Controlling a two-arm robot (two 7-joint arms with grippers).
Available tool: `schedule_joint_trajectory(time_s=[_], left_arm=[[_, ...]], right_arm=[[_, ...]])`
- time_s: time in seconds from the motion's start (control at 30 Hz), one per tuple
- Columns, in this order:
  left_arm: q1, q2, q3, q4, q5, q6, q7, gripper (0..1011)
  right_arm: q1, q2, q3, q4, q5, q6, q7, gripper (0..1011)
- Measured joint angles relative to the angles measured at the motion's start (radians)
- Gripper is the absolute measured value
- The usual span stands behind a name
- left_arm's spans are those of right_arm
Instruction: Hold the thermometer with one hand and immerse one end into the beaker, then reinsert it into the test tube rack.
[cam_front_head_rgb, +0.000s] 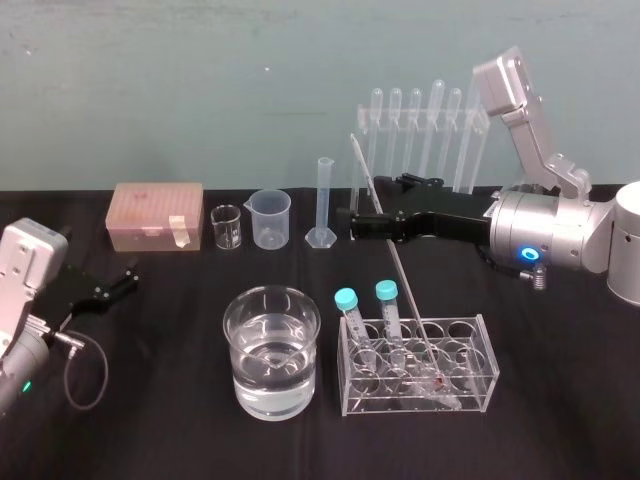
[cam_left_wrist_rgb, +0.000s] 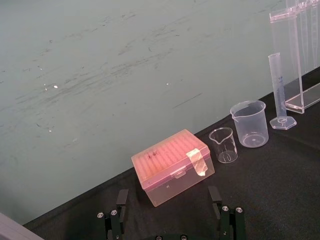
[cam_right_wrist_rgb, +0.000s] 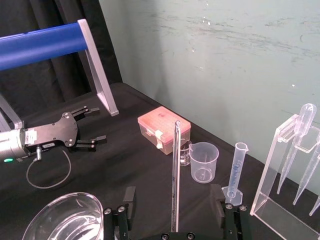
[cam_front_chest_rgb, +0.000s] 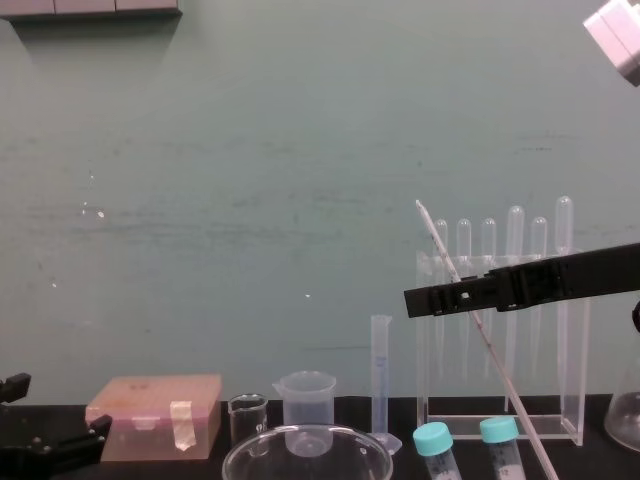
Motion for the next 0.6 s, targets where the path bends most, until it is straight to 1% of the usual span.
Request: schedule_joint_trajectory(time_s=[0.1,0.13,0.2,0.23,0.27,0.3,0.33,0.4,0.47,0.5,0.6], left_arm=[[0.000,0.000,0.000,0.000,0.000,0.000,0.000,1008],[0.000,0.000,0.000,0.000,0.000,0.000,0.000,1008],[0.000,0.000,0.000,0.000,0.000,0.000,0.000,1008],[0.000,0.000,0.000,0.000,0.000,0.000,0.000,1008],[0.000,0.000,0.000,0.000,0.000,0.000,0.000,1008],[0.000,0.000,0.000,0.000,0.000,0.000,0.000,1008],[0.000,0.000,0.000,0.000,0.000,0.000,0.000,1008],[0.000,0.000,0.000,0.000,0.000,0.000,0.000,1008],[0.000,0.000,0.000,0.000,0.000,0.000,0.000,1008],[0.000,0.000,0.000,0.000,0.000,0.000,0.000,1008],[0.000,0.000,0.000,0.000,0.000,0.000,0.000,1008]], right_arm=[[0.000,0.000,0.000,0.001,0.000,0.000,0.000,932],[0.000,0.000,0.000,0.001,0.000,0.000,0.000,890],[0.001,-0.001,0.000,0.001,0.000,0.000,0.000,862],[0.001,-0.001,0.000,0.001,0.000,0.001,0.000,821],[0.001,-0.001,0.000,0.001,0.000,0.001,0.000,812],[0.001,-0.001,0.000,0.001,0.001,0.001,0.000,751],[0.001,-0.001,0.001,0.001,0.001,0.001,0.000,734],[0.001,-0.001,0.001,0.002,0.001,0.001,0.000,653],[0.001,-0.001,0.001,0.002,0.001,0.001,0.000,622],[0.001,-0.001,0.001,0.002,0.001,0.002,0.000,553],[0.001,-0.001,0.001,0.002,0.001,0.002,0.000,489]])
